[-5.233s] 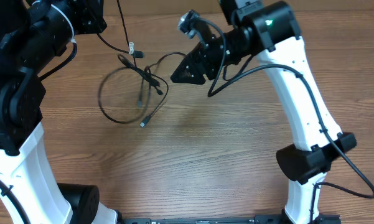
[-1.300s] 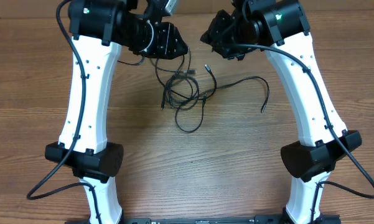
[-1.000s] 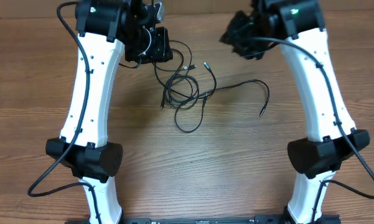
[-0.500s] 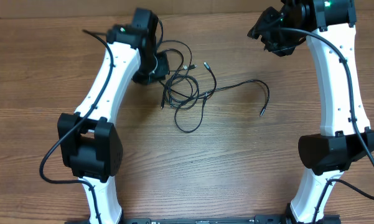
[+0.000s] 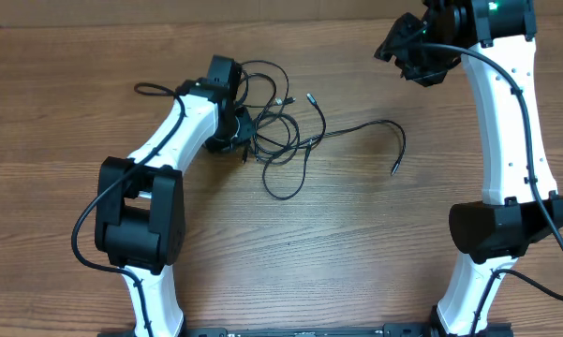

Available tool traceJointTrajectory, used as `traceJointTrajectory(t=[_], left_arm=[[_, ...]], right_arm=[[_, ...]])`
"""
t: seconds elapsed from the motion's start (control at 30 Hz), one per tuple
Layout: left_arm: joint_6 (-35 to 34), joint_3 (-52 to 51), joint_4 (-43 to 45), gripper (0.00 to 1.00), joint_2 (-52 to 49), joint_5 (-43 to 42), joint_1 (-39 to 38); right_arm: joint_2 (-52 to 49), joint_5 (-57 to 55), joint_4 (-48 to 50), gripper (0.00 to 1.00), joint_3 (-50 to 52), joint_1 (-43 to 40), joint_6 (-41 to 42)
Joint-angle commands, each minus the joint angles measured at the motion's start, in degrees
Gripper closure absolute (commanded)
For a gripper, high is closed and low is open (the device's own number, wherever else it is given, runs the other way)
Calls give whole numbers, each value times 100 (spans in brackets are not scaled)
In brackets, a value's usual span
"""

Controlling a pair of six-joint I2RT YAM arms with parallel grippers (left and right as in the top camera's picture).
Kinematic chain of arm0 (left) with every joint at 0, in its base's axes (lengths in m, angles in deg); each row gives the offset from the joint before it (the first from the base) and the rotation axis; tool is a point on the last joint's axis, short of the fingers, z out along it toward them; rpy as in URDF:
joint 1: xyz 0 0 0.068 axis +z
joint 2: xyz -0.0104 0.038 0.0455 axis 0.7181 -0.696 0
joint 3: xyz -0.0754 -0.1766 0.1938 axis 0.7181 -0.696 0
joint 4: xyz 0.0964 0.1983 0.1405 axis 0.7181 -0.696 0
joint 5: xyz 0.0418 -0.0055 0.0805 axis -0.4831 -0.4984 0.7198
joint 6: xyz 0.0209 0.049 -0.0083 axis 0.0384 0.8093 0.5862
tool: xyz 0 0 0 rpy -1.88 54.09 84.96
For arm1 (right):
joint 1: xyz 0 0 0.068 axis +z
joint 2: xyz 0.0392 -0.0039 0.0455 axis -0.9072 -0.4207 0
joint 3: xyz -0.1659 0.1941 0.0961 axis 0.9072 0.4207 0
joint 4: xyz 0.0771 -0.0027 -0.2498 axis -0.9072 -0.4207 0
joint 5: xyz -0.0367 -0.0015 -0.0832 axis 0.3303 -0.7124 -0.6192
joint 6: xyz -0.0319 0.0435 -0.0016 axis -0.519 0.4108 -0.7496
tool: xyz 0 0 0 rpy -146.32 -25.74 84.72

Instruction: Untangle cables

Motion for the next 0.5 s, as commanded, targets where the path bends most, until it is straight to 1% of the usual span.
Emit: traceJointTrajectory(t=[0.0,0.2,0.3,0.47], left_arm=[[-470,-131,109,81,-144,61,-33],[-466,-129,411,81,-223,79,-177],[-466,-129,682,73,-223,68,-256],[-468,-129,789,72,-223,85,-313]], right_arm=[[164,-57,-15,46,24,15,-85],[164,-57,-44,46,24,15,-87],[164,-74,-42,46,24,15,-85],[164,-164,-83,46,24,15,-85]])
